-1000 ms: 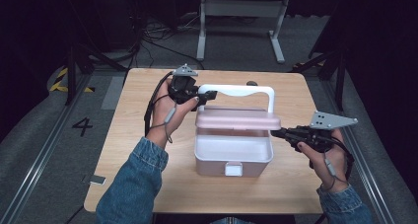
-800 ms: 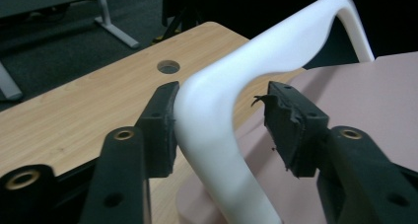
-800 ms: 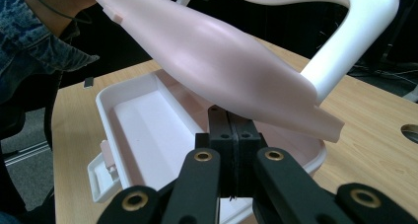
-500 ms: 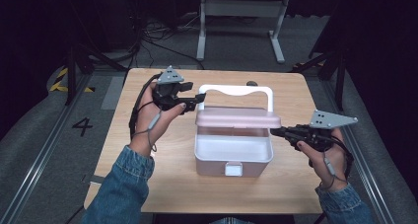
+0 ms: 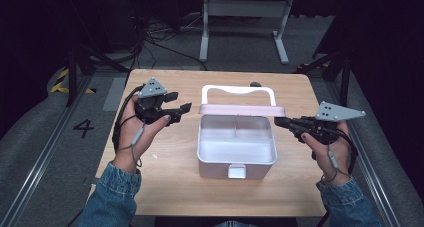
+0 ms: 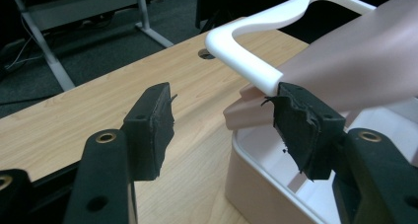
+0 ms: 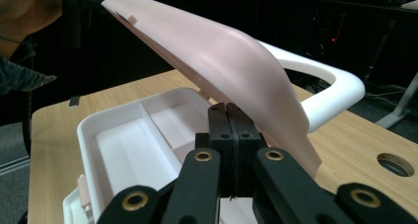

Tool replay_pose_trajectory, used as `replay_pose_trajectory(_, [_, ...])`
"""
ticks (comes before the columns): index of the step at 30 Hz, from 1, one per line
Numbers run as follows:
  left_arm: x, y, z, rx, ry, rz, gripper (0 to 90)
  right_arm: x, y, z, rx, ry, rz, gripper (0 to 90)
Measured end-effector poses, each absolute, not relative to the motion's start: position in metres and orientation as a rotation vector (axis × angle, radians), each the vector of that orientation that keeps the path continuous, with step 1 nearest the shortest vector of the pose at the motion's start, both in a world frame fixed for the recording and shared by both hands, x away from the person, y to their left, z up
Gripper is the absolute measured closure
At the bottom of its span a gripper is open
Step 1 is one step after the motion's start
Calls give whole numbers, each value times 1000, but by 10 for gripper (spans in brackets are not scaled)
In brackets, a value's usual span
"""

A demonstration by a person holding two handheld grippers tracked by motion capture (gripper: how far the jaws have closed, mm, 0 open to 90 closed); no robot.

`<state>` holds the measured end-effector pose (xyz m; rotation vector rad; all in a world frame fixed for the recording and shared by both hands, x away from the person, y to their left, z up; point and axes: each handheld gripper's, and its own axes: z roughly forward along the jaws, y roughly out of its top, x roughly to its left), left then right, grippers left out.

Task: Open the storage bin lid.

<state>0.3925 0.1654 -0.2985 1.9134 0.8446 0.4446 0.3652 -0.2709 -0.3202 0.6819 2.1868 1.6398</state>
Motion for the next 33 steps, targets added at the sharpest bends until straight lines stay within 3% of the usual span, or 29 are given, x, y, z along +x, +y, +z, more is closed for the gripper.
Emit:
replay_pose_trajectory(15, [390, 150, -308, 1954, 774, 435, 371, 378, -271, -315, 774, 2111, 1664, 900])
replay_pose_trajectory(33, [403, 118, -301, 1873, 694, 440, 378, 381, -271, -315, 808, 2090, 1676, 900])
